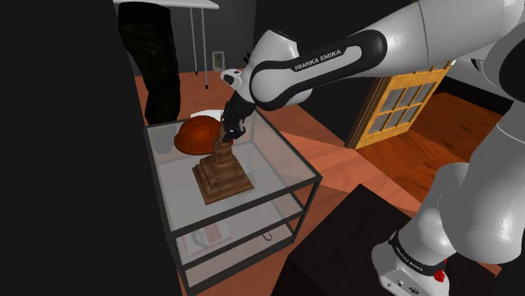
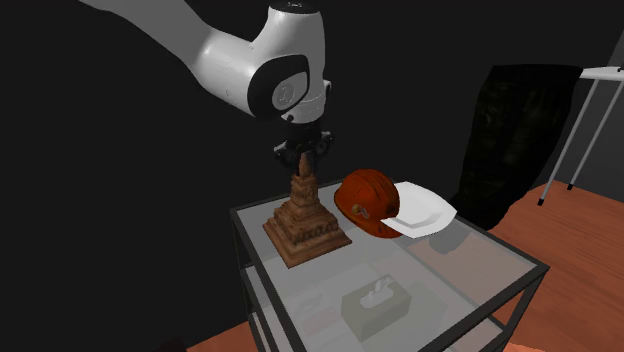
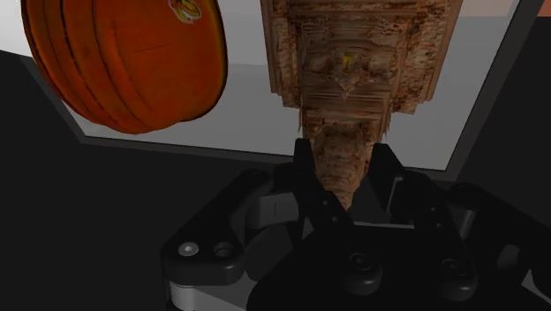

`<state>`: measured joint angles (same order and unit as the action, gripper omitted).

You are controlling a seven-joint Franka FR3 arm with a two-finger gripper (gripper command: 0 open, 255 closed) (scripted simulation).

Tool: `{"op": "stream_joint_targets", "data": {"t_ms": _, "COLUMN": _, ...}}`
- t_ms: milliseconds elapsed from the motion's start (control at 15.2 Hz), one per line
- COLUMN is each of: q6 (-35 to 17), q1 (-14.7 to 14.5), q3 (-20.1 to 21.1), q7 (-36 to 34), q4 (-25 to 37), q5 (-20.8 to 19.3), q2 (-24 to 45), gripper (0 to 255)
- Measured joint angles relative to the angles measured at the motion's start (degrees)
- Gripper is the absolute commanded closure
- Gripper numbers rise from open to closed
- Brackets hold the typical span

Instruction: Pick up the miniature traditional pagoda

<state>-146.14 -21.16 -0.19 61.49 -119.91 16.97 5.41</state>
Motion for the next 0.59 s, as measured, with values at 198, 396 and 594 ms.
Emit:
{"op": "stream_joint_targets", "data": {"t_ms": 198, "q6": 1.0, "q1": 0.0, "q3": -0.1, "q7": -0.4, "q4": 0.4, "q5": -0.3, "q2": -0.2, "gripper": 255}}
{"op": "stream_joint_targets", "data": {"t_ms": 396, "q6": 3.0, "q1": 0.1, "q3": -0.2, "q7": -1.0, "q4": 1.3, "q5": -1.0, "q2": -1.2, "gripper": 255}}
{"op": "stream_joint_targets", "data": {"t_ms": 594, "q6": 5.0, "q1": 0.0, "q3": -0.3, "q7": -1.8, "q4": 2.6, "q5": -1.7, "q2": -2.0, "gripper": 255}}
